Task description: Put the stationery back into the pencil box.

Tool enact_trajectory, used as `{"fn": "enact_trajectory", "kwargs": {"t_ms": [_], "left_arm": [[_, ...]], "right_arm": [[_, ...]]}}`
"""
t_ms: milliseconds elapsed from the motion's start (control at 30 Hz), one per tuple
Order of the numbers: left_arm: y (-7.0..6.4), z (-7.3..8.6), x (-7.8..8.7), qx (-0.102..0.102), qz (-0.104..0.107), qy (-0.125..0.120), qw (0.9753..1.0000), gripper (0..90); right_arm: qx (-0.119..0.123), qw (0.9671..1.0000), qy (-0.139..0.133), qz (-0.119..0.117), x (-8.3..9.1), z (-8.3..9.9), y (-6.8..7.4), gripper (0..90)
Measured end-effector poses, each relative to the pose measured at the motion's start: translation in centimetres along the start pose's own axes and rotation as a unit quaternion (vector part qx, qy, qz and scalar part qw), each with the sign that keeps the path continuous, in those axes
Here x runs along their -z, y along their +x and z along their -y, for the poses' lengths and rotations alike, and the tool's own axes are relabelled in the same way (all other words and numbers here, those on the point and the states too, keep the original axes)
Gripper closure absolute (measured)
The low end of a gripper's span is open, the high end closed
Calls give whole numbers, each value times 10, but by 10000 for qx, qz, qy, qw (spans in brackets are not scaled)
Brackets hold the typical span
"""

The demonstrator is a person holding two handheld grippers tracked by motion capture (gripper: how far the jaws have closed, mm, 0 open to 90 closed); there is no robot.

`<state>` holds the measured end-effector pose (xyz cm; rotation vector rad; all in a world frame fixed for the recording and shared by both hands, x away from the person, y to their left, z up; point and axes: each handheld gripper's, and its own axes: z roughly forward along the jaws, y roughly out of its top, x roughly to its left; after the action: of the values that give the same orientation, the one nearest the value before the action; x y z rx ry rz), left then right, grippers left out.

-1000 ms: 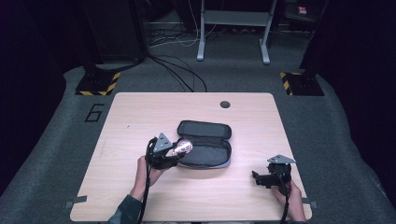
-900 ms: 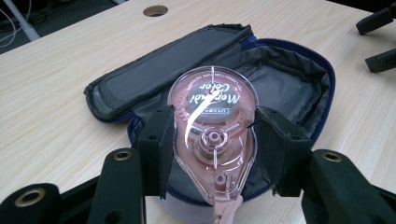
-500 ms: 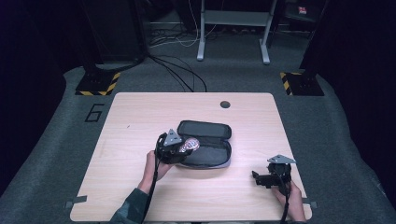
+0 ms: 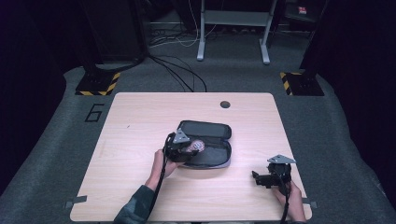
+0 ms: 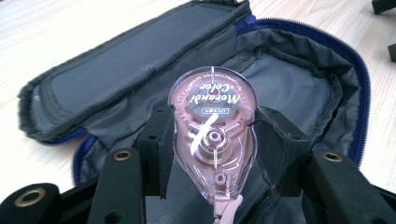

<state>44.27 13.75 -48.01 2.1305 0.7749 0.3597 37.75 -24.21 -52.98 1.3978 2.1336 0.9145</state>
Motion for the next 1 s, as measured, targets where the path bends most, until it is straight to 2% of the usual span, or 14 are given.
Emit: {"fn": "enact_trajectory", "kwargs": {"t_ms": [33,67,167,500,867,900,933,1000], "left_arm": [[0,0,-2,-28,7,47,10000,501],[-2,0,-5,47,5,18,10000,500],[-1,0,-9,-4,18,140,9999,500],[-3,3,-23,208,-72,360,9991,500],[-4,2,-30,113,-120,622,9979,495],[-4,1,-30,100,-101,720,9973,492],[-4,1,-30,100,-101,720,9973,487],[-5,0,-29,101,-128,694,9975,398]], "right_arm": [[0,10000,1,0,0,0,0,0],[0,10000,1,-1,0,0,0,0],[-1,10000,0,-1,0,0,0,0],[0,10000,0,0,0,0,0,0],[-1,10000,0,0,0,0,0,0],[-1,10000,-1,0,0,0,0,0],[0,10000,0,0,0,0,0,0],[-1,10000,-1,0,0,0,0,0]]}}
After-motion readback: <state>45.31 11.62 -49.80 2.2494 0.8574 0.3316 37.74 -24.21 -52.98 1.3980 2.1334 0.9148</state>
